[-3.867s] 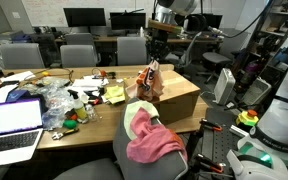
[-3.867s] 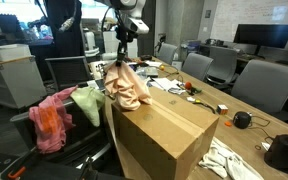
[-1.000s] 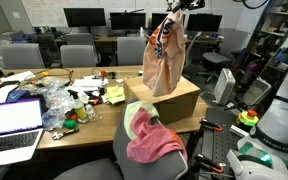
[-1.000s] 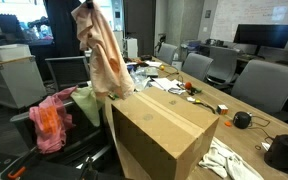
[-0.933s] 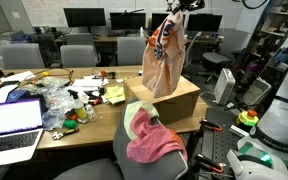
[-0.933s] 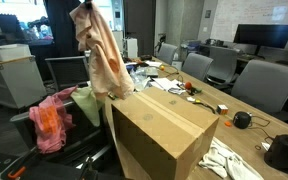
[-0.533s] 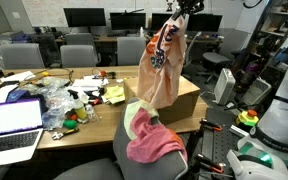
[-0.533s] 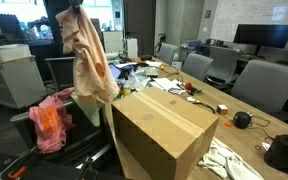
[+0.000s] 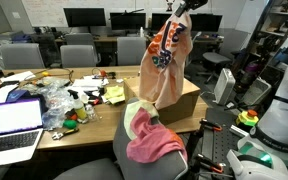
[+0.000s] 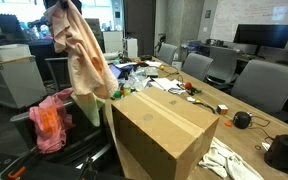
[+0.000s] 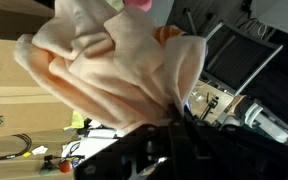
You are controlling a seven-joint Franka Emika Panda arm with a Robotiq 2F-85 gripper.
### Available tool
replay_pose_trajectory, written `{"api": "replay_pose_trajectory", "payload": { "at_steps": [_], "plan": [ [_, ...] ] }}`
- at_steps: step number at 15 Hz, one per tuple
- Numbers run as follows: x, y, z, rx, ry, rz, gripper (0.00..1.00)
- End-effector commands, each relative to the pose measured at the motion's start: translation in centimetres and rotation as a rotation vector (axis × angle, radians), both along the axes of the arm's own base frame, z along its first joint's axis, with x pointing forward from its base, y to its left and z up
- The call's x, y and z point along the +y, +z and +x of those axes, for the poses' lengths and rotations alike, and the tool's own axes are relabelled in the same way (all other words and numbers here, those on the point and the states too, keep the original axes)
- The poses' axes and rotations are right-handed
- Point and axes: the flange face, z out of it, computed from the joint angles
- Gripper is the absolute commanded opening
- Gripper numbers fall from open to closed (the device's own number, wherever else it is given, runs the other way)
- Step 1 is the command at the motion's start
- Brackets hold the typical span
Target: Pick up the clothes on top of the box and put them on the head rest of the chair
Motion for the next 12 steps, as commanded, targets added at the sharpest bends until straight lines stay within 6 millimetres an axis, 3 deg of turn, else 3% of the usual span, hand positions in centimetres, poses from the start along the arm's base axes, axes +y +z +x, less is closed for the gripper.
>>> {"api": "replay_pose_trajectory", "payload": {
  "at_steps": [1,12],
  "plan": [
    [1.7,2.0,0.0,-0.001,0.091,-0.063,0.01],
    [6.3,3.2,3.9,0.015,0.204,-0.131,0.01]
  ]
}}
